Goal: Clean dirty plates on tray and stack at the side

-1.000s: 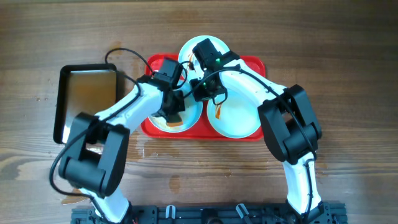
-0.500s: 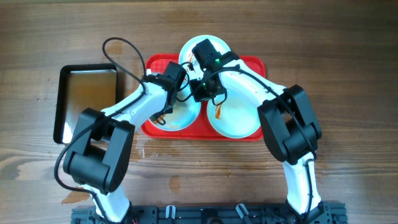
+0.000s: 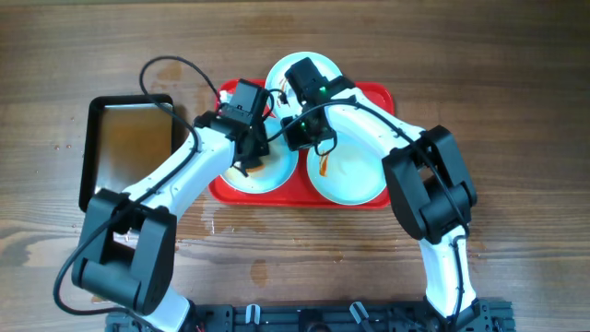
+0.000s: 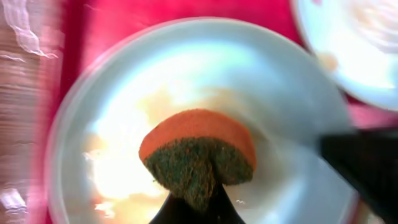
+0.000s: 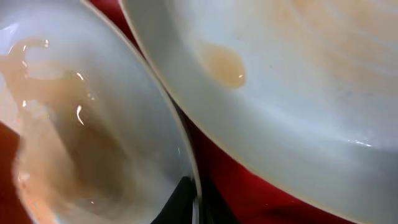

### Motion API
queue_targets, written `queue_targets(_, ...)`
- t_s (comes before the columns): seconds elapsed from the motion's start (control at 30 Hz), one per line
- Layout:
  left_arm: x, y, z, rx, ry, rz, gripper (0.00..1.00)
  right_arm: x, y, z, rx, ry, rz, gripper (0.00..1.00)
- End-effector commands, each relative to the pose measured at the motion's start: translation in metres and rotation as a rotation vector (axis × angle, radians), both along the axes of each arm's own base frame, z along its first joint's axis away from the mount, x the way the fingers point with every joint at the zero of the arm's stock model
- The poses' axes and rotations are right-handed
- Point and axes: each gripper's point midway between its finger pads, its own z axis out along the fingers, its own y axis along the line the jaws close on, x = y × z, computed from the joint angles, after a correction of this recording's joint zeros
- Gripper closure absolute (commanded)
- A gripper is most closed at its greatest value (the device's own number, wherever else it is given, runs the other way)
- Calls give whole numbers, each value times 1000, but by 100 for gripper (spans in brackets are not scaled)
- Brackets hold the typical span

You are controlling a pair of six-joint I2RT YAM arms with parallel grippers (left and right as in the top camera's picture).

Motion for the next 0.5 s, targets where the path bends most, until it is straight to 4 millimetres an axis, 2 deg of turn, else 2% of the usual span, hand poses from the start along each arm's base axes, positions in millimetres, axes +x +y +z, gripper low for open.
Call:
queue_targets(0.0,-15,-31,-25,-161,117,-4,96,-5,-6,-16,-42,24,-5,92)
queue_targets(0.13,-19,-24,-46,-116,159,8,96,-5,-7,-16,-43,26,-5,92)
queue_targets(0.17,-19,-19,-53,-84,165,17,96,-5,-7,-16,-43,26,-6,92)
queue_targets(0.23,-17,3,-65,40,156,51,96,-6,-7,-16,-44,28,-5,92)
queue_targets(0.37,-16,55,-56,316,108,116,96,-7,-7,-16,-47,32,-5,93)
queue_targets(0.47,-16,78,-38,450,73,140,96,-7,-7,-16,-46,31,-6,93)
